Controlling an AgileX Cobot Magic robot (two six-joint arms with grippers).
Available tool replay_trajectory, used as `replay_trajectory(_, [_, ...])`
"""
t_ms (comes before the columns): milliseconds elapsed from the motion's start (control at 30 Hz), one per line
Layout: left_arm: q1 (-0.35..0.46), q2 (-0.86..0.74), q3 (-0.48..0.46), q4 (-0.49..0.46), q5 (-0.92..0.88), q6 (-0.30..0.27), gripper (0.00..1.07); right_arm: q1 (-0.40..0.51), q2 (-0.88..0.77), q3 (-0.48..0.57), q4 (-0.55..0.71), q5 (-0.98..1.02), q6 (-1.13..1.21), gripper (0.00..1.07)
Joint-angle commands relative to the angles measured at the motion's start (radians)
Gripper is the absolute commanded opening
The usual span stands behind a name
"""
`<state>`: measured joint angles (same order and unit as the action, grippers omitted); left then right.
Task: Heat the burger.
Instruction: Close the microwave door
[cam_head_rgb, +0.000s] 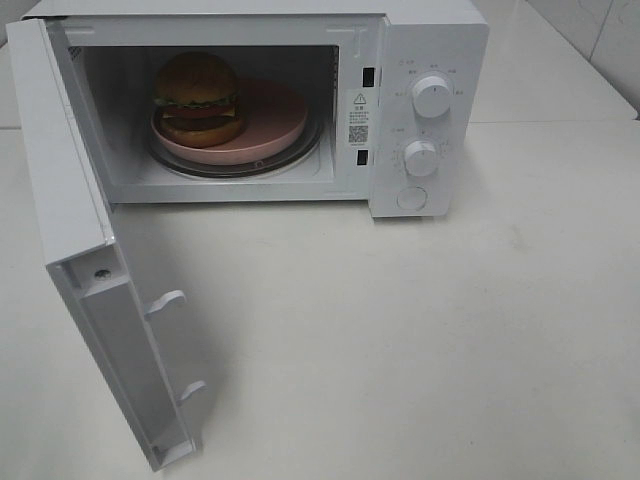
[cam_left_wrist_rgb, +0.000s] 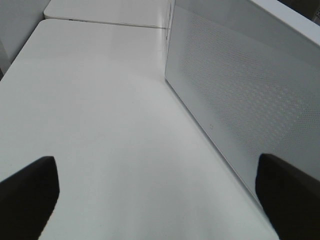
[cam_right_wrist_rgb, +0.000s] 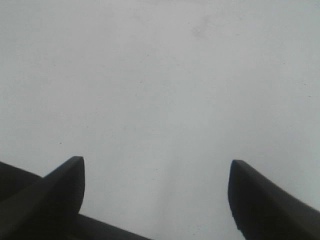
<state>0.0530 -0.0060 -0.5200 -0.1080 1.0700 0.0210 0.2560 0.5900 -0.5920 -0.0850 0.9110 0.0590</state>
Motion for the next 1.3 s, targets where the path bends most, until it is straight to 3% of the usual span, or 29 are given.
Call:
replay_trajectory(33, [-0.006,-0.004,0.003,-0.007,0.003,0.000,1.00,-0.064,-0.102,0.041,-0.004,0.011,0.004,0.76])
replay_trajectory(667, [-0.006,-0.004,0.003,-0.007,0.003,0.000,1.00,-0.191,-0.516,0.094,0.025,0.084,-0.014,0.76])
replay_trajectory(967, [-0.006,-0.004,0.003,-0.007,0.003,0.000,1.00,-0.196,-0.621,0.094,0.027,0.084,-0.019,0.76])
replay_trajectory(1300, [-0.006,-0.004,0.003,-0.007,0.003,0.000,1.00,-0.196,-0.620,0.094,0.026,0.084,-0.020,0.76])
